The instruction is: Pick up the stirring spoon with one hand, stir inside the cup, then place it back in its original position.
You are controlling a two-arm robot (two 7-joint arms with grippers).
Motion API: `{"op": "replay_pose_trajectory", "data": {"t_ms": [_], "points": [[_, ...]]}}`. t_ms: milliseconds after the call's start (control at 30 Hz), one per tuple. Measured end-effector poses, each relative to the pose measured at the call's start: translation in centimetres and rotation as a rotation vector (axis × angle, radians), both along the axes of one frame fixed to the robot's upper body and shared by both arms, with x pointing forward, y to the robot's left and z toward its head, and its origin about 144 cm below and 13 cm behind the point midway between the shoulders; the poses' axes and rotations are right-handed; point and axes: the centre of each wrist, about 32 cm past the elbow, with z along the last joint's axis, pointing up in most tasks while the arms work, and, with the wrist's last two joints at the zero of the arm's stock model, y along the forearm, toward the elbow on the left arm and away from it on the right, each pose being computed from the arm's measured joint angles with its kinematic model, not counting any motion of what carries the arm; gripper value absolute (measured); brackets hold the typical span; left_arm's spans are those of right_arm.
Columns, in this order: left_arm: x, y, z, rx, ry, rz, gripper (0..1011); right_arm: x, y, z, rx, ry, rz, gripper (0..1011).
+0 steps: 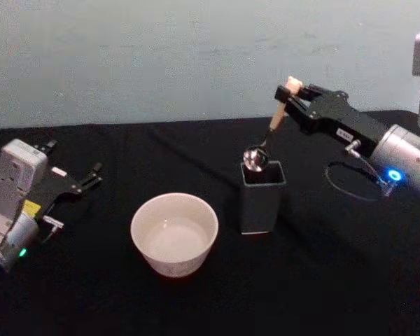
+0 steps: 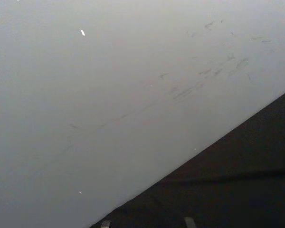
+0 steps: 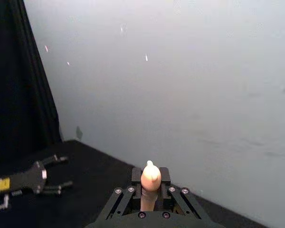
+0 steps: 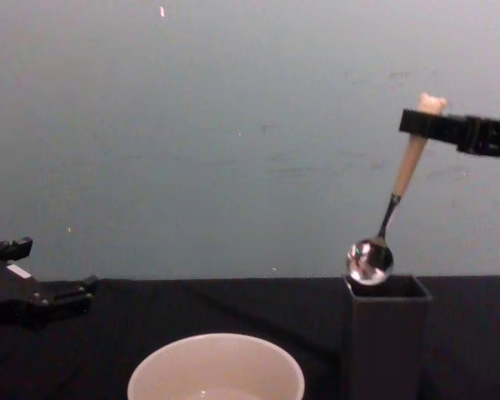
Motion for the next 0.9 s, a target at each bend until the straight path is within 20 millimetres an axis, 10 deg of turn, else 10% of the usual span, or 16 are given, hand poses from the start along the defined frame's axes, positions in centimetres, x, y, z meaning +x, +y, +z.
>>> {"op": "replay_pose_trajectory", "data": {"t_ms": [900], "points": [[0.0, 0.0, 0.0, 0.0, 0.0, 0.0, 1001, -0.8, 5.3, -1.0, -0.015, 0.0, 0.184, 227]]}}
